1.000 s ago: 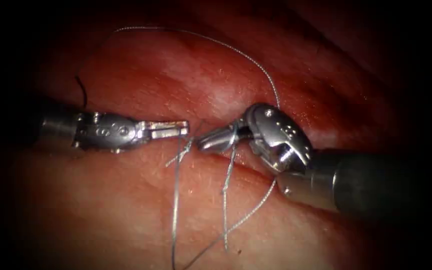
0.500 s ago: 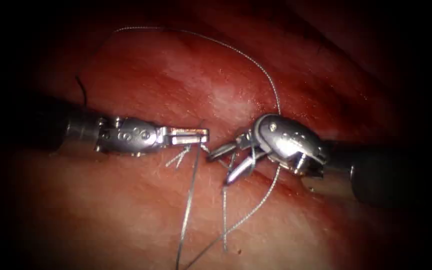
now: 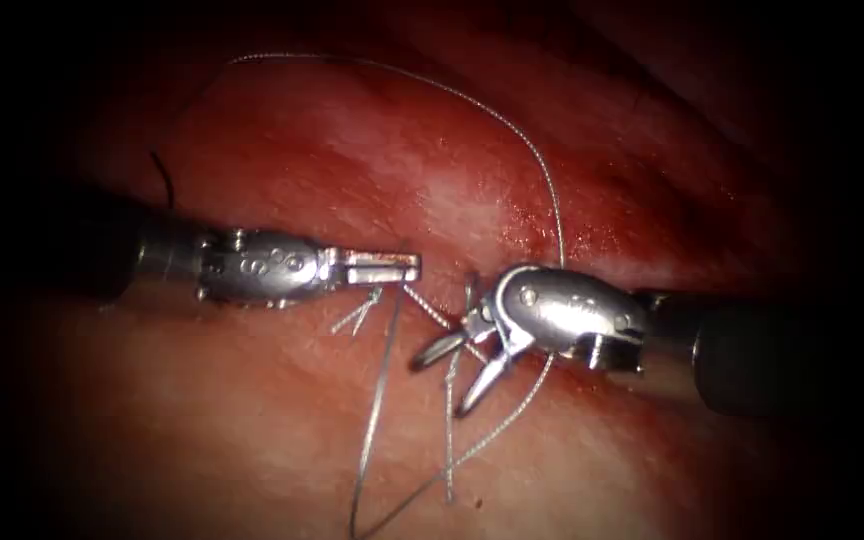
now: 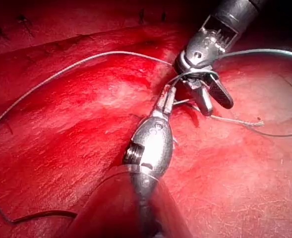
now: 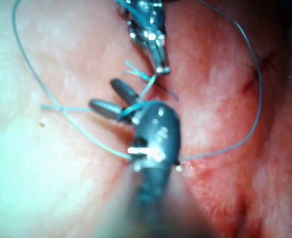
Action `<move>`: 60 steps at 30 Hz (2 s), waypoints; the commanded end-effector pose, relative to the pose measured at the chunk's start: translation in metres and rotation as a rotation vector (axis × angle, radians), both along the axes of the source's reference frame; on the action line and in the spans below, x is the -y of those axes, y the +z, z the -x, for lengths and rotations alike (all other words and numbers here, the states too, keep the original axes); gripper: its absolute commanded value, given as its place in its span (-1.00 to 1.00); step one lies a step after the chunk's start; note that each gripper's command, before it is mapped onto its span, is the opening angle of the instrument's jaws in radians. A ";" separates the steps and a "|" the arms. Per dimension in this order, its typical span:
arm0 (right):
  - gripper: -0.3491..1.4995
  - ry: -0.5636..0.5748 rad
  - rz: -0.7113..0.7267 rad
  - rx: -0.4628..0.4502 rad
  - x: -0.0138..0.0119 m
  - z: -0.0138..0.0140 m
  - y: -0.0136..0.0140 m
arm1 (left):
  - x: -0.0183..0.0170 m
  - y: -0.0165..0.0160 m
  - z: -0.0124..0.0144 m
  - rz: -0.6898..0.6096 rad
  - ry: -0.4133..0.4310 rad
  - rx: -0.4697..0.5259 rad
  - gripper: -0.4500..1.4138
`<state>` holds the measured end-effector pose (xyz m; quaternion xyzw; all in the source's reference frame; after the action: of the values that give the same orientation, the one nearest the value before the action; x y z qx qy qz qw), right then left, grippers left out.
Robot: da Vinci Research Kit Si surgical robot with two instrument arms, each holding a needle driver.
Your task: Wound Closure
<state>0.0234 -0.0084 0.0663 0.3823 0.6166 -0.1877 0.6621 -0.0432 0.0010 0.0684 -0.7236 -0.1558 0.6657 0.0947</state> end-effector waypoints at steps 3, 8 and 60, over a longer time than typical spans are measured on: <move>0.00 -0.033 0.071 0.013 0.0008 -0.0007 0.0003 | 0.0007 0.0004 0.0003 0.000 0.003 0.002 -1.00; 0.11 -0.066 0.124 0.017 0.0020 -0.0010 -0.0003 | 0.0007 0.0004 0.0003 0.000 0.006 0.000 -1.00; -1.00 0.272 -0.004 0.116 -0.0033 0.0031 0.0034 | 0.0170 -0.0128 -0.0045 0.000 0.073 0.012 -1.00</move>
<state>0.0197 -0.0050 0.0691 0.3065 0.6222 -0.0718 0.7168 -0.0382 -0.0157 0.0546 -0.7205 -0.1823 0.6655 0.0682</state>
